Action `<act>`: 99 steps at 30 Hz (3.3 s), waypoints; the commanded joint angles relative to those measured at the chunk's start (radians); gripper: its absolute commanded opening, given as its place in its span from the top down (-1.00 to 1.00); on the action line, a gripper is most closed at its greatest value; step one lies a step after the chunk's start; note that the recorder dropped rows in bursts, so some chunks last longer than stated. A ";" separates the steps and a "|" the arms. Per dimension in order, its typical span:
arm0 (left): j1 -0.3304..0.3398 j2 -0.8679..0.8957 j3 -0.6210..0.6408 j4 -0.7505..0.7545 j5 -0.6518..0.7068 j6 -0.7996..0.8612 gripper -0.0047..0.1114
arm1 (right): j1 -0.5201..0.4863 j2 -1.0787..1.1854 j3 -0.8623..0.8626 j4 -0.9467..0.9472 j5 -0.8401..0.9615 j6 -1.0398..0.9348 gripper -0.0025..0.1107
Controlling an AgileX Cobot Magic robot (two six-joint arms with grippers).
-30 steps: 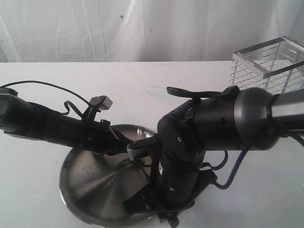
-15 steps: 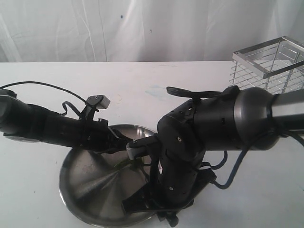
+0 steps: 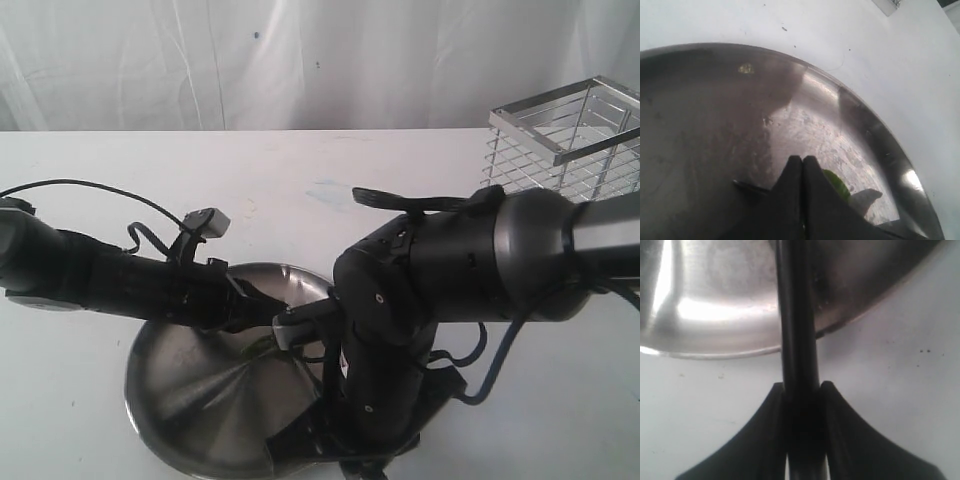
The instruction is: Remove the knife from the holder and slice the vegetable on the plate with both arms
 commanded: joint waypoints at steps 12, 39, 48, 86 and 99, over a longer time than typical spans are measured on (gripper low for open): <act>0.000 -0.017 0.022 0.027 0.017 0.008 0.92 | -0.004 -0.022 0.073 0.005 0.012 0.017 0.96; -0.081 0.011 -0.065 -0.029 -0.017 0.146 0.92 | -0.004 -0.025 0.073 0.015 0.031 0.011 0.96; -0.081 0.091 -0.063 -0.003 -0.030 0.060 0.92 | -0.004 -0.025 0.073 0.015 0.020 0.011 0.96; -0.047 -0.109 -0.065 0.140 -0.038 -0.097 0.92 | -0.004 -0.048 0.073 0.198 0.004 -0.120 0.96; -0.047 -0.109 -0.065 0.253 -0.029 -0.108 0.92 | -0.004 -0.007 0.073 0.220 -0.040 -0.146 0.96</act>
